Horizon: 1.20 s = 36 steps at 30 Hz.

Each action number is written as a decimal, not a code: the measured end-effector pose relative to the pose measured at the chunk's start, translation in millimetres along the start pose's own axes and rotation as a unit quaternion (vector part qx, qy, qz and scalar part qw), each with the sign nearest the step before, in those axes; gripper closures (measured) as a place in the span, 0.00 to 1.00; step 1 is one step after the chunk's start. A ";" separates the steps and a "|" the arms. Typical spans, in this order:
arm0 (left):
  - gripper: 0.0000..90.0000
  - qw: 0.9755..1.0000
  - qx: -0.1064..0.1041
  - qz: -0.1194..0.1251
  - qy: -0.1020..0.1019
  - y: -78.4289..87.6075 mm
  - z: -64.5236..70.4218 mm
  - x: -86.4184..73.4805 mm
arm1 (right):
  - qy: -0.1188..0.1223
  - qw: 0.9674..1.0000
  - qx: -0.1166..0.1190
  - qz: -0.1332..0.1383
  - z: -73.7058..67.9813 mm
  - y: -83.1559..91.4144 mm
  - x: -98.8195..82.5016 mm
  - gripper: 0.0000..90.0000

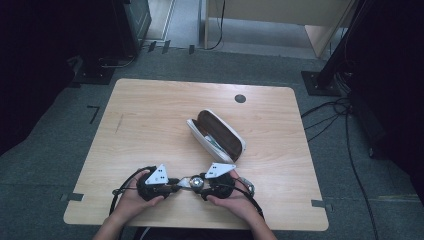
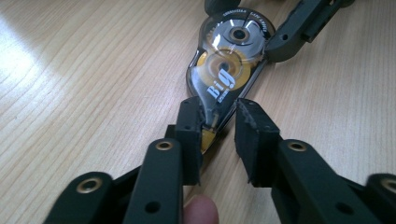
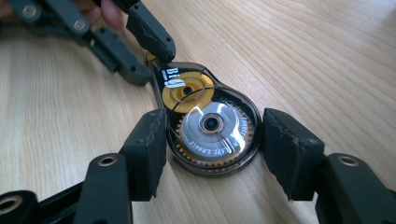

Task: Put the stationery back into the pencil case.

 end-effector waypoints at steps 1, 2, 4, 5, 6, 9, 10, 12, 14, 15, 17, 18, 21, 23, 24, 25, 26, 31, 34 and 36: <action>0.76 1.000 0.001 -0.001 -0.004 -0.3 0.4 0.0 | -0.002 1.000 -0.001 -0.002 -0.2 0.0 0.2 0.46; 0.73 1.000 0.002 0.000 -0.006 -1.0 1.0 0.4 | -0.002 1.000 -0.003 -0.004 -0.6 -0.1 0.3 0.46; 0.70 1.000 0.004 0.000 -0.005 -1.3 1.5 0.7 | 0.010 1.000 -0.001 -0.003 -3.2 -0.8 0.2 0.47; 0.70 1.000 0.004 -0.001 -0.006 -1.0 1.1 0.5 | 0.022 1.000 -0.004 -0.002 -3.8 -1.1 -0.2 0.47; 0.71 1.000 0.003 -0.002 -0.005 -0.5 0.8 0.1 | 0.039 0.999 -0.008 -0.001 -4.0 -1.4 -1.0 0.47; 0.77 1.000 -0.005 -0.004 -0.006 1.2 0.7 -1.0 | 0.064 0.998 -0.010 -0.003 -5.8 -1.1 -2.6 0.45; 0.78 1.000 -0.008 -0.004 -0.008 1.2 1.4 -0.9 | 0.079 0.997 -0.014 -0.005 -6.6 -1.3 -3.2 0.44; 0.82 1.000 -0.011 -0.006 -0.012 1.1 2.7 -0.9 | 0.080 0.997 -0.016 -0.004 -6.6 -1.9 -2.8 0.42; 0.83 1.000 -0.011 -0.006 -0.012 1.2 2.9 -1.0 | 0.080 0.997 -0.017 -0.005 -5.8 -2.3 -2.6 0.41; 0.83 1.000 -0.012 -0.007 -0.012 1.6 2.8 -1.1 | 0.079 0.997 -0.016 -0.005 -6.1 -2.2 -2.6 0.41; 0.84 1.000 -0.015 -0.008 -0.009 2.3 2.7 -1.4 | 0.081 0.997 -0.016 -0.005 -5.9 -2.2 -2.6 0.41; 0.85 1.000 -0.016 -0.008 -0.008 2.6 2.7 -1.4 | 0.081 0.997 -0.016 -0.005 -5.8 -2.2 -2.6 0.41; 0.88 1.000 -0.020 -0.005 -0.005 3.9 2.9 -0.8 | 0.079 0.997 -0.017 -0.006 -5.3 -2.0 -2.9 0.42; 0.89 1.000 -0.021 -0.005 -0.003 4.4 2.7 -0.5 | 0.078 0.997 -0.017 -0.005 -4.9 -1.9 -2.8 0.42; 0.89 1.000 -0.021 -0.004 -0.003 4.2 2.6 -0.1 | 0.077 0.997 -0.018 -0.005 -4.8 -1.9 -2.8 0.42; 0.89 1.000 -0.021 -0.003 -0.002 4.2 2.5 0.2 | 0.077 0.997 -0.019 -0.005 -4.6 -1.9 -2.8 0.42; 0.89 1.000 -0.020 -0.002 -0.001 4.3 2.4 0.6 | 0.077 0.997 -0.019 -0.005 -4.4 -1.9 -2.8 0.42; 0.91 1.000 -0.019 0.003 0.004 6.3 1.1 2.0 | 0.077 0.997 -0.021 -0.004 -3.9 -1.8 -2.7 0.42; 0.91 1.000 -0.019 0.002 0.003 6.2 1.4 2.2 | 0.078 0.997 -0.021 -0.004 -3.9 -1.8 -2.7 0.42; 0.91 1.000 -0.018 0.002 0.003 6.1 1.3 2.2 | 0.078 0.997 -0.021 -0.004 -3.8 -1.8 -2.7 0.42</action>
Point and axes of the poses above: each handheld gripper's, and its own axes: y roughly backward along the jaws, x roughly out of its top, z roughly to its right, the point moved 9 cm from there along -y, roughly forward along the jaws, and after that the axes turned 7 degrees about -x, right-handed, at the moved point
